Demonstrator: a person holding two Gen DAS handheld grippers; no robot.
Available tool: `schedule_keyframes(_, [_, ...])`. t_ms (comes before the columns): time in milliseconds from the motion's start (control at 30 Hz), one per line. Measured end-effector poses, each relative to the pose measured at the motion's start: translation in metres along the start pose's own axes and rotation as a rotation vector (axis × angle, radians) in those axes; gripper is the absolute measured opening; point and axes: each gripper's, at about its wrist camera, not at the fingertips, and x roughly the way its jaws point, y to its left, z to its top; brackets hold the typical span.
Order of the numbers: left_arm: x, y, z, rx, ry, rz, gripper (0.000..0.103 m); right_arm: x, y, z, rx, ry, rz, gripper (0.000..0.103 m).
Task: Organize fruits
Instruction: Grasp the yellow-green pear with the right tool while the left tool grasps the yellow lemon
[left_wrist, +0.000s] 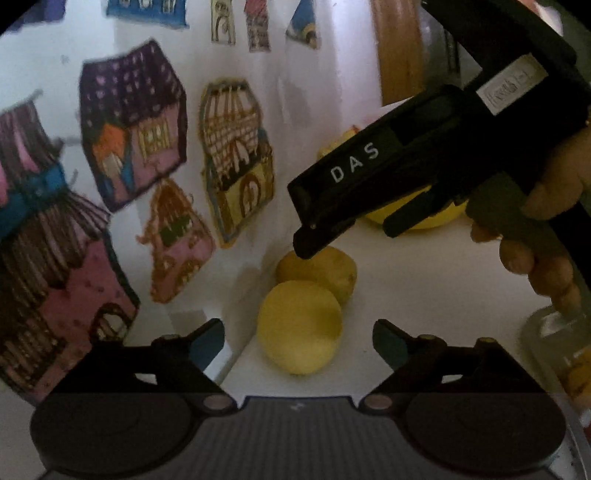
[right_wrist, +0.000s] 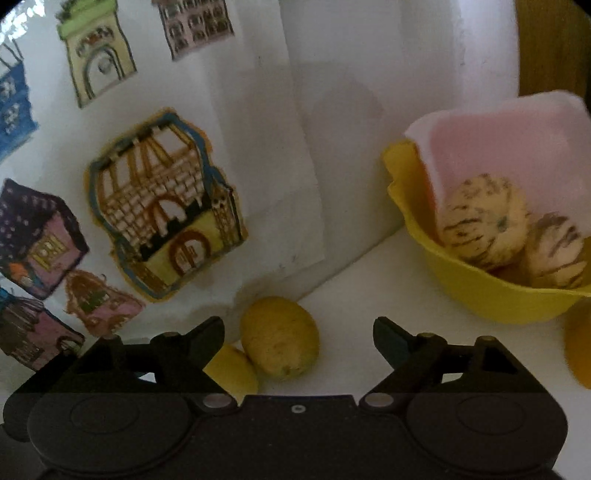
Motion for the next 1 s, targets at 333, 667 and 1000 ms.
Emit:
schedule_keyframes(333, [0.029, -0.006, 0.002, -0.034, 0.040, 0.005, 0.077, 0.032, 0.002, -0.005, 0.035, 0.023, -0.004, 0.078])
schedule_keyframes(667, [0.053, -0.010, 0.001, -0.066, 0.055, 0.018, 0.067, 0.056, -0.002, -0.007, 0.116, 0.040, 0.018, 0.070])
schedule_keyframes(1000, [0.070, -0.013, 0.001, -0.080, 0.049, 0.023, 0.060, 0.055, -0.009, -0.017, 0.166, 0.012, 0.039, 0.058])
